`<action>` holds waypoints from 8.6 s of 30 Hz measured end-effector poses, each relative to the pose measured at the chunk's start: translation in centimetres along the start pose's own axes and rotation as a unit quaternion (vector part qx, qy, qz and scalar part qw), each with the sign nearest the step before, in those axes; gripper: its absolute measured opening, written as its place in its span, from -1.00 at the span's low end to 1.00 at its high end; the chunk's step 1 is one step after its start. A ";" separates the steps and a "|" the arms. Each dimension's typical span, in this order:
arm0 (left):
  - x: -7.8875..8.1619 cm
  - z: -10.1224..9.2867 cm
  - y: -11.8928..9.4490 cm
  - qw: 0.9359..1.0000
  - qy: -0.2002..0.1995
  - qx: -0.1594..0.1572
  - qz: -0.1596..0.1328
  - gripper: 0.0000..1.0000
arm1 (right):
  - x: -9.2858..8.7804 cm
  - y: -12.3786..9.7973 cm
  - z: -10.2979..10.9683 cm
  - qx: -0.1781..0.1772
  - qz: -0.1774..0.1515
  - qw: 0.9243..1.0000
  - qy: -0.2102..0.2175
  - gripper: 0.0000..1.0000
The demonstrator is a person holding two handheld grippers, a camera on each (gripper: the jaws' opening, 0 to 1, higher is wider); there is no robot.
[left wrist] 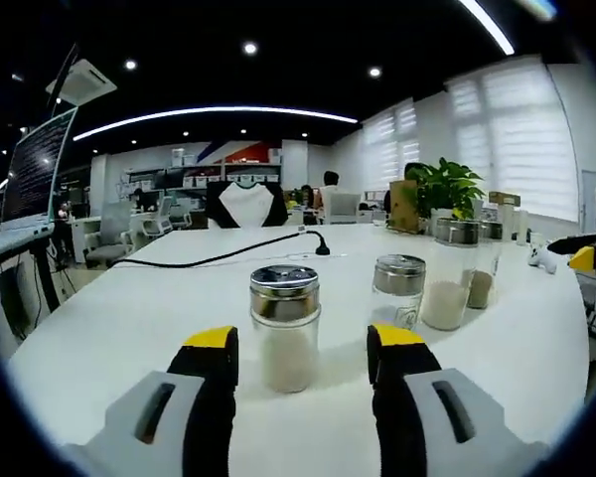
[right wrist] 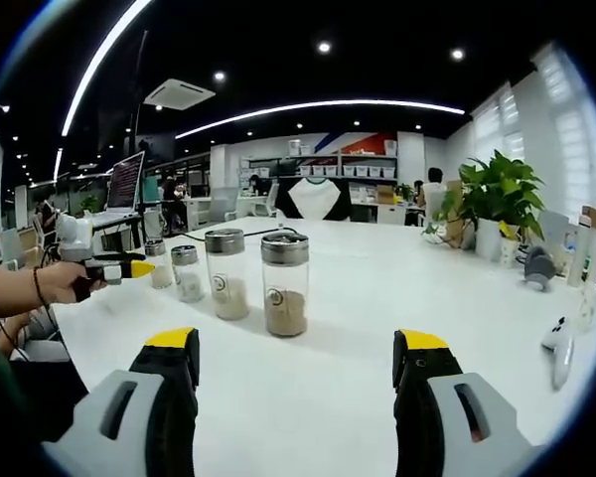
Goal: Rotate the seasoning bottle until the label or dispensing opening points toward the visible target arrow and the bottle remains upright within the marked orientation range
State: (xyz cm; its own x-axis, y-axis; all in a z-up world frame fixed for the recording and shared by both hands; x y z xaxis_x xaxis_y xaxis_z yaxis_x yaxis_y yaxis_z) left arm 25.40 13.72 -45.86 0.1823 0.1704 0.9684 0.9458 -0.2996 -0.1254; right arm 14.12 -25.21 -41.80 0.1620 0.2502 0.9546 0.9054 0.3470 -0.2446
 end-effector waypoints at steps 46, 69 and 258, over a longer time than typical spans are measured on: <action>0.6 0.9 1.9 0.999 0.032 -0.030 0.001 -0.31 | -0.1 -0.3 -0.7 -0.007 -0.004 1.000 0.007 0.64; 1.6 3.6 2.9 0.966 0.066 -0.243 0.056 -0.31 | 0.0 -0.8 -0.8 -0.016 -0.003 1.000 0.002 0.64; 1.5 2.3 0.4 0.989 0.066 -0.128 0.040 0.20 | -0.3 -1.2 -1.1 -0.023 0.015 0.999 -0.015 0.65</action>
State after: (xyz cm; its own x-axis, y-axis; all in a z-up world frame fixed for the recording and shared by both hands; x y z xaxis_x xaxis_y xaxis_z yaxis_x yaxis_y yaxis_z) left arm 26.65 16.04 -44.98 0.2018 0.0177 0.9793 0.8275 -0.5380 -0.1608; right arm 13.35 -26.68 -41.64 0.1780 0.2878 0.9410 0.9178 0.2964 -0.2642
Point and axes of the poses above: the point that each gripper's makers call its tool centre point, and the gripper's own axes: y roughly forward along the fingers, z roughly to its left, x roughly out of its top, the point moved 10 cm from there along -y, roughly backward along the fingers, and after that the axes turned 10 degrees about -y, right-handed, at the moved point
